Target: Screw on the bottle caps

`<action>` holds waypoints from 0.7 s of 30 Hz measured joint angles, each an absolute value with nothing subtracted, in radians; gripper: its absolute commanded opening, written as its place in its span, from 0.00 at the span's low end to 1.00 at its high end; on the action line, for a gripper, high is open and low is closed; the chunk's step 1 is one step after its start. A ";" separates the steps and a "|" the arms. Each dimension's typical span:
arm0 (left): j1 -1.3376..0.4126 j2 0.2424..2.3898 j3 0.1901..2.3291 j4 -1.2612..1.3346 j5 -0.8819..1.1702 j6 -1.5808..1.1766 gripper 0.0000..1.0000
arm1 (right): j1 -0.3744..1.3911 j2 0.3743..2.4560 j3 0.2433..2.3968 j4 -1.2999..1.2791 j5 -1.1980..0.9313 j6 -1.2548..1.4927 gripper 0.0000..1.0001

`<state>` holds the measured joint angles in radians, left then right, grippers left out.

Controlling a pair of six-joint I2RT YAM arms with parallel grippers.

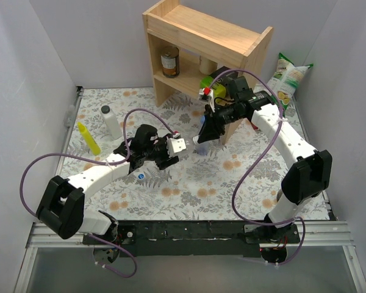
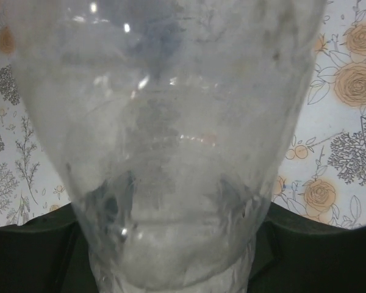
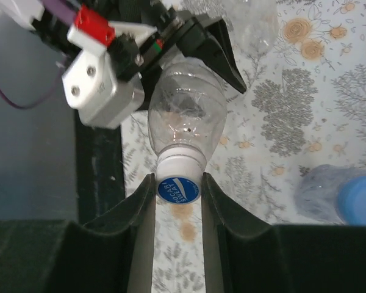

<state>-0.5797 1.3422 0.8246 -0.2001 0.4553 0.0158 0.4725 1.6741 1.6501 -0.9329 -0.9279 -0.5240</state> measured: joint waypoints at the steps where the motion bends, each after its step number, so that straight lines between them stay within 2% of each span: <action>1: -0.587 1.349 0.825 -0.189 0.440 0.015 0.00 | 0.460 1.676 1.636 -0.900 -0.957 -0.451 0.01; 5: -0.596 1.370 0.825 -0.130 0.387 0.041 0.00 | 0.428 1.690 1.610 -0.767 -1.067 -0.199 0.01; 9: -0.609 1.381 0.833 -0.078 0.357 0.080 0.00 | 0.422 1.733 1.641 -0.683 -1.163 -0.056 0.01; 18: -0.657 1.355 0.863 -0.055 0.370 0.093 0.00 | 0.478 1.740 1.672 -0.664 -1.219 -0.029 0.03; 21: -0.656 1.312 0.863 -0.102 0.392 0.094 0.00 | 0.472 1.708 1.672 -0.710 -1.176 -0.086 0.34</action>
<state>-0.6559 1.3121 0.8631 -0.1017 0.3920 0.0940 0.4717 1.7081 1.6722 -0.7101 -1.1759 -0.0860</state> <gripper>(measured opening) 0.562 0.112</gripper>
